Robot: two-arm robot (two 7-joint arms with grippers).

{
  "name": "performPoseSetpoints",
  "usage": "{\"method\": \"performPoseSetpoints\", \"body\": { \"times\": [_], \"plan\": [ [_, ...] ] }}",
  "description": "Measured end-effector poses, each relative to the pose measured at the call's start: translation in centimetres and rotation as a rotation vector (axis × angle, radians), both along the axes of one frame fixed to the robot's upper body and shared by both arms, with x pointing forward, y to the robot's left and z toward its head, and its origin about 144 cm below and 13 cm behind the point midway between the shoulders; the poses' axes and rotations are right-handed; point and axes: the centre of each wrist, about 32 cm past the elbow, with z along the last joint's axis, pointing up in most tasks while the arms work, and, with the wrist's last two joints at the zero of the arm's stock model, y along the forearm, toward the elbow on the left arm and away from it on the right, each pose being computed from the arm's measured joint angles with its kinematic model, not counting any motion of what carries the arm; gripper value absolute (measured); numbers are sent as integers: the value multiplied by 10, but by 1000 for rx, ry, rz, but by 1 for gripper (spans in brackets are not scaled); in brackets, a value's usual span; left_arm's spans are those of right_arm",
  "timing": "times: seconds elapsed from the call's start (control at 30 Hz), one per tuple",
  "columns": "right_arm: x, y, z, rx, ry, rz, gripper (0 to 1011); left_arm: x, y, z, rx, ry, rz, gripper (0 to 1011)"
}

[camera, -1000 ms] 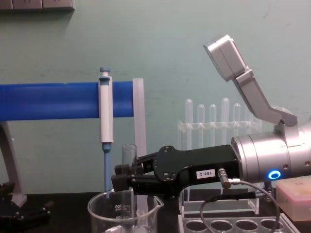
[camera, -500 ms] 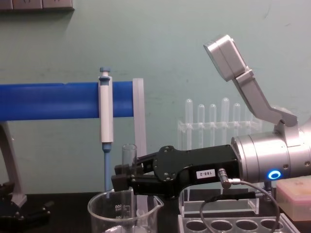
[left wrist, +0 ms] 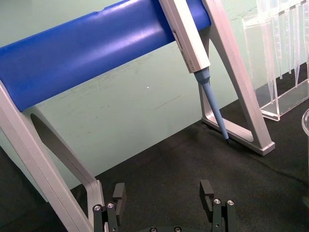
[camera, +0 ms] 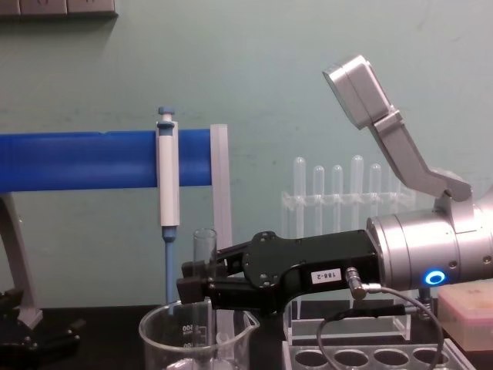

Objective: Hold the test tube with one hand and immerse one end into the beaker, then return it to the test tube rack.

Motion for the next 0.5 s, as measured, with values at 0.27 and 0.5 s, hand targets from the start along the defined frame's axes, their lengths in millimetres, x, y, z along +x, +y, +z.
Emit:
{"method": "performPoseSetpoints", "body": {
  "times": [0.27, 0.5],
  "plan": [
    [0, 0, 0, 0, 0, 0, 230, 0, 0, 0, 0, 0, 0, 1000],
    [0, 0, 0, 0, 0, 0, 230, 0, 0, 0, 0, 0, 0, 1000]
  ]
}}
